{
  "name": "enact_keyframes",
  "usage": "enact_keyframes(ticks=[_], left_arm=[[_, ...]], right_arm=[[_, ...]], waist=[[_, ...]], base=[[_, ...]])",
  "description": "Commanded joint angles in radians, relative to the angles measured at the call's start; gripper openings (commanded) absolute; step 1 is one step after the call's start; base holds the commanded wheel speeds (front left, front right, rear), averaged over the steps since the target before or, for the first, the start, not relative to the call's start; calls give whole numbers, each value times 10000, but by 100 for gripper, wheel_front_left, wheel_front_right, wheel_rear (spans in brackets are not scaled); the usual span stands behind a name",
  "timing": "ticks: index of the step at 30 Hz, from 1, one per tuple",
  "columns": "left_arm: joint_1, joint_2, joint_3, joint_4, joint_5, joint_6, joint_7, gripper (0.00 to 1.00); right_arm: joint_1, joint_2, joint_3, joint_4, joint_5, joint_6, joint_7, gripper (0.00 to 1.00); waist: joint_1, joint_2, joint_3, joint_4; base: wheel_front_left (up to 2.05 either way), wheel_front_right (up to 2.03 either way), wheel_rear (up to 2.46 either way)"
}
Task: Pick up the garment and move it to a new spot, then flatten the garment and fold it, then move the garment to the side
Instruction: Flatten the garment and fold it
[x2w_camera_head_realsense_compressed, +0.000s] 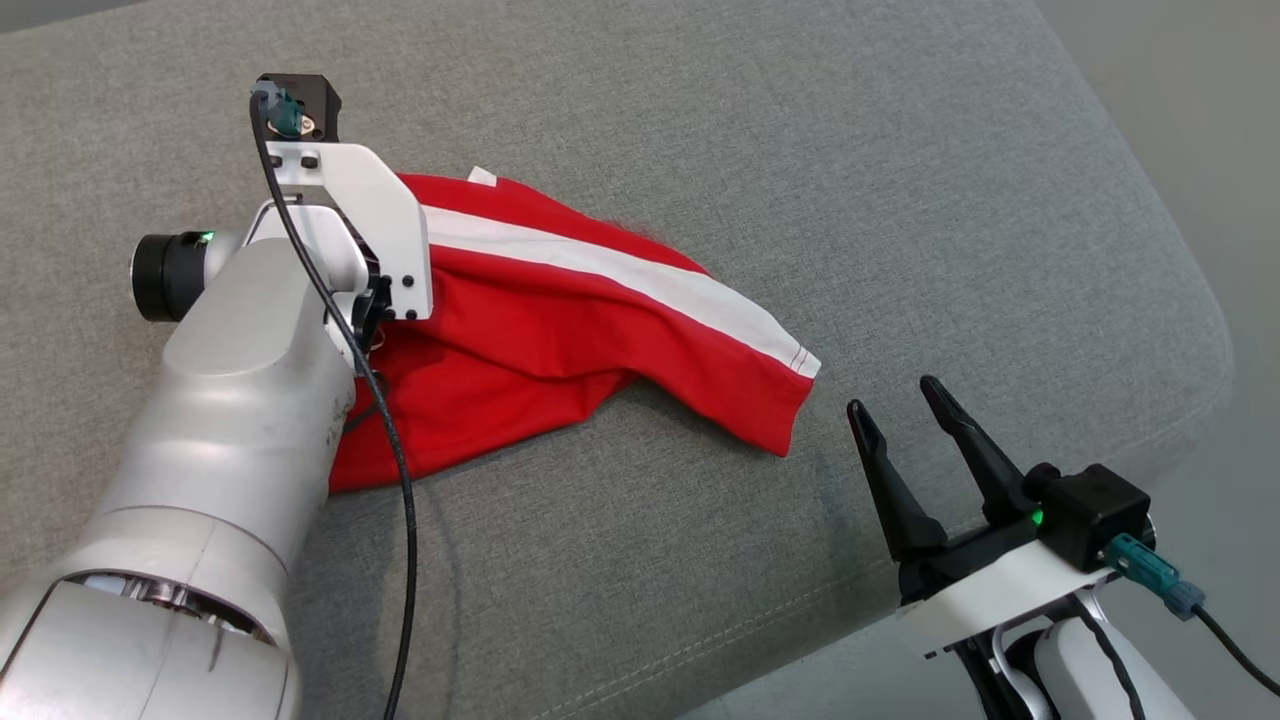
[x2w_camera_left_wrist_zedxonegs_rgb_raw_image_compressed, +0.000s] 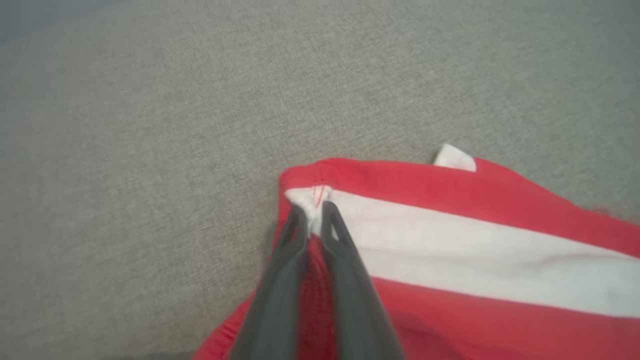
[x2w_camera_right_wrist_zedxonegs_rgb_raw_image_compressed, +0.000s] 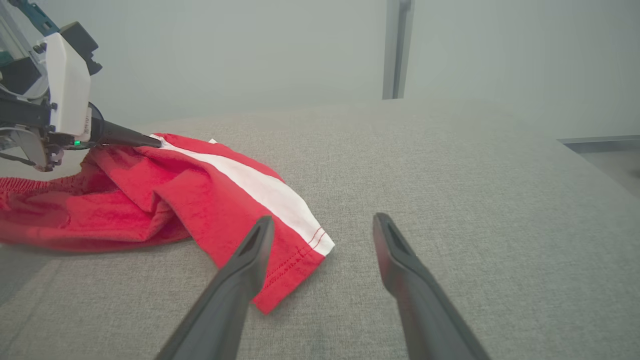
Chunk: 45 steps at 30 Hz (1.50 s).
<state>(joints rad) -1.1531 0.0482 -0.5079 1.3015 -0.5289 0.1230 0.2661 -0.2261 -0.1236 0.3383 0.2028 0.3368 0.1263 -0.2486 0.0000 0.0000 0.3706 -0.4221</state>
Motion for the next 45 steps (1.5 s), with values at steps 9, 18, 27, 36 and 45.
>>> enact_keyframes(ticks=[9,18,27,36,45], left_arm=[[-79,169,-58,-420,24,-272,-1648,0],[1425,246,523,-924,-753,-1080,-3594,0],[4033,550,523,-2373,-673,-820,-5136,0],[7392,866,877,-6548,-739,-172,-5272,0],[9218,1109,567,-8860,-1331,159,-3439,48]], right_arm=[[-145,-125,-151,-413,-36,44,-132,100],[223,-372,-213,-341,0,44,-132,100],[963,-430,-43,160,2644,44,-132,100],[949,-713,-242,830,3980,44,-132,100],[753,-936,231,1292,3958,44,-132,100]], waist=[[0,0,-347,880],[0,0,-1190,2155],[0,0,-2048,3043],[0,0,-2644,3665],[0,0,-3064,4092]], base=[[0,0,0],[0,0,0],[0,0,0],[0,0,0],[0,0,0]])
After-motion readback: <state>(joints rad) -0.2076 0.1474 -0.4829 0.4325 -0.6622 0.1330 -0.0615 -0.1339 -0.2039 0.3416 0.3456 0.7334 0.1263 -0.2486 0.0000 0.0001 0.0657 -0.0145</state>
